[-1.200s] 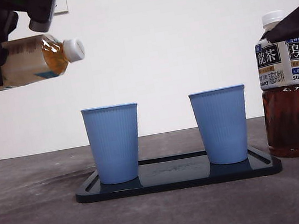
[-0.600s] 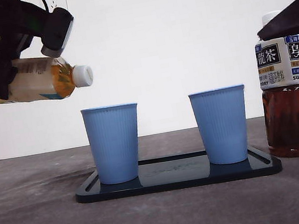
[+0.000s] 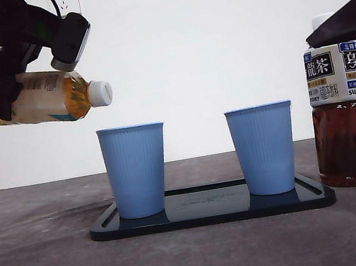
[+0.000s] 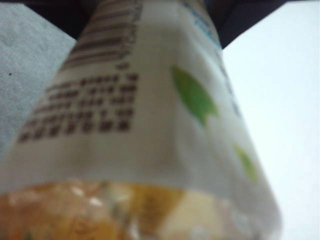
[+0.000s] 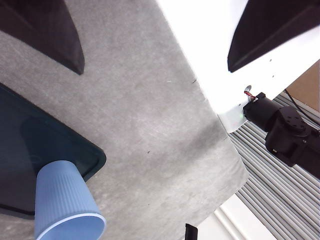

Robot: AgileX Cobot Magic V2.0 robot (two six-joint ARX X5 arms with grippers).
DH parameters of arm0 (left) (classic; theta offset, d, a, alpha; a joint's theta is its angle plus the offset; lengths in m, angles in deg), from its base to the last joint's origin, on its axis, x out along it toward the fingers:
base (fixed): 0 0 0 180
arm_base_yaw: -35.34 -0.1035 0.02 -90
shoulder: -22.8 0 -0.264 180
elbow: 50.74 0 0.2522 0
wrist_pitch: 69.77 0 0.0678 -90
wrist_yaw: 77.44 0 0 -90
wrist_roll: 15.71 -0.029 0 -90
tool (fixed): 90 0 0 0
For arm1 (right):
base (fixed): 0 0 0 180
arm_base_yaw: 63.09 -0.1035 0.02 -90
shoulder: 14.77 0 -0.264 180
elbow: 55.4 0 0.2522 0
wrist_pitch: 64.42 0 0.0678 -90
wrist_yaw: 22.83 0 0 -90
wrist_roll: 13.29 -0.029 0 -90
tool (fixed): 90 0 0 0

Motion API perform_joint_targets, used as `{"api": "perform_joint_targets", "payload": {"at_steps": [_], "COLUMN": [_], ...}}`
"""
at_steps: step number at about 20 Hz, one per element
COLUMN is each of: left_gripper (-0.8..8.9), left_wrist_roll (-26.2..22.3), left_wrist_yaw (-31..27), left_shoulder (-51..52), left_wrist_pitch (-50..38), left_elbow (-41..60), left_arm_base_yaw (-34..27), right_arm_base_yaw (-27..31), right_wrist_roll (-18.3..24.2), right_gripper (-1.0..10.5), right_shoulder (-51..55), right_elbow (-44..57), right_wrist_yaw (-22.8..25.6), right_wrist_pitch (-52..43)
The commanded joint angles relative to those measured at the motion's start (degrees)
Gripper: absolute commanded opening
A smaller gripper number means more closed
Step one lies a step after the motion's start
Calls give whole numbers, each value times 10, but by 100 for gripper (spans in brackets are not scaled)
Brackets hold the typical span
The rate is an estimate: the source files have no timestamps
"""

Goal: Pour the drink into the cup

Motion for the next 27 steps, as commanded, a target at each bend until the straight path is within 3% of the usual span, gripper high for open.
{"api": "perform_joint_targets", "payload": {"at_steps": [1,5,9,12,14,16,18,21,27], "left_gripper": [90,90,90,88,88,88,88,88,88], "left_wrist_roll": [0,32,156,318,472,581,621,662,733], "left_wrist_yaw": [-10,-10,-8,63,174,297,396,469,480], "left_shoulder": [-4,-2,33,97,150,191,213,216,215], "left_wrist_pitch": [-16,-16,-15,1,31,48,41,6,-219], "left_elbow": [-19,-19,-19,-19,-19,-18,-16,-5,144], "left_arm_base_yaw": [5,5,4,-2,-16,-44,-78,-118,-140], "right_arm_base_yaw": [-3,-3,-3,-3,-3,-3,-3,-3,-3], "right_wrist_roll": [5,5,8,9,9,9,9,9,9], "right_gripper": [454,454,454,454,454,454,454,454,454], "right_shoulder": [-2,-2,-2,-2,-3,-3,-3,-3,-3], "right_elbow": [-9,-9,-9,-9,-9,-9,-9,-9,-9], "right_wrist_yaw": [-1,-1,0,1,1,4,6,19,19], "right_wrist_pitch": [-6,-6,-6,-5,-5,-5,-6,-6,-7]}}
